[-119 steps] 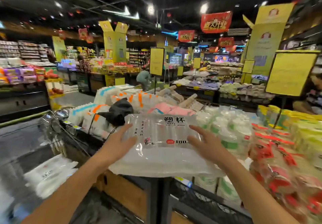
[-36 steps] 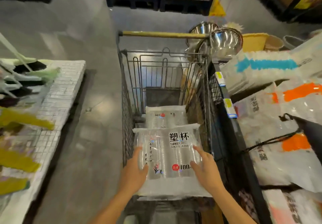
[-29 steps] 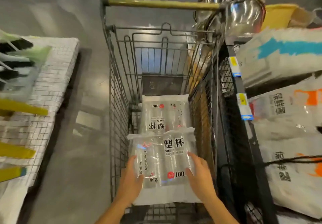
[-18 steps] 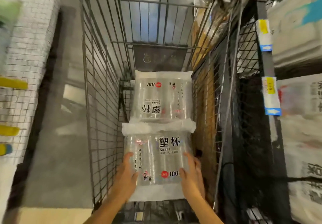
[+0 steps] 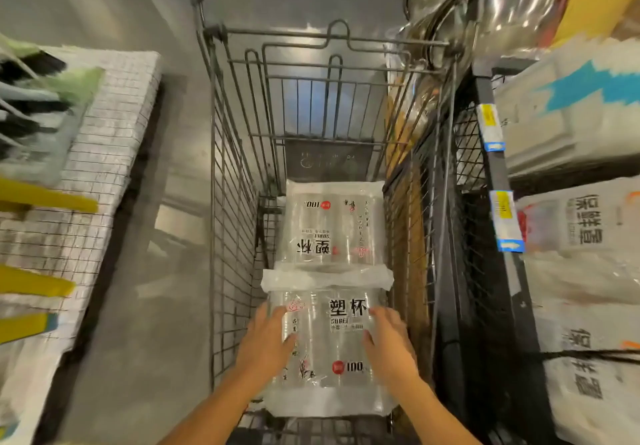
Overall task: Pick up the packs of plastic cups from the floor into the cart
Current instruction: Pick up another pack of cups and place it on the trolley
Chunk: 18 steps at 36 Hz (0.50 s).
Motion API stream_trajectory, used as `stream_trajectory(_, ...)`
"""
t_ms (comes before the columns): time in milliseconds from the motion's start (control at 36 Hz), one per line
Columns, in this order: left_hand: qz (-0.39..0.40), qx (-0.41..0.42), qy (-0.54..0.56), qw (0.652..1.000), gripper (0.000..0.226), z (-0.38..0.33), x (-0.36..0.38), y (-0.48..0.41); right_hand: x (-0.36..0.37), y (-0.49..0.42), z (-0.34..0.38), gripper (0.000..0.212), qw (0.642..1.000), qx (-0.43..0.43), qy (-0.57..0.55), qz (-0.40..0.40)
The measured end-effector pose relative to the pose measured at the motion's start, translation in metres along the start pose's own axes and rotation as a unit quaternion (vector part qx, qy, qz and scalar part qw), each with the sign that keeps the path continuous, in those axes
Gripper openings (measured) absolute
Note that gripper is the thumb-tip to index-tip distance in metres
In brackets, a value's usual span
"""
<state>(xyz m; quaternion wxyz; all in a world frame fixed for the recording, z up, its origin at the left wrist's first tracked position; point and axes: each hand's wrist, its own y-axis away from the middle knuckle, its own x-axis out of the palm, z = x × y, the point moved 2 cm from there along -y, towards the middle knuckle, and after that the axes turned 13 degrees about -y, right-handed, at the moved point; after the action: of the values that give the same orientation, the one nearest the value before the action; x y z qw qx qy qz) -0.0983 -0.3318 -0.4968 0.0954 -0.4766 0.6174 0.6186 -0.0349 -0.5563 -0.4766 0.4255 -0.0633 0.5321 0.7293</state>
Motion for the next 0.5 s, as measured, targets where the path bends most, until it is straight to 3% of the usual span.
stream_trajectory(194,-0.15,0.091,-0.023,0.984,0.048,-0.06,-0.151,0.031,-0.091,0.027,0.109,0.046,0.983,-0.158,0.078,-0.049)
stream_trajectory(500,-0.339,0.087,-0.043,0.936,0.04,-0.08,-0.326,0.13,-0.204,0.107,0.263,0.035,0.912,-0.344,0.185,-0.123)
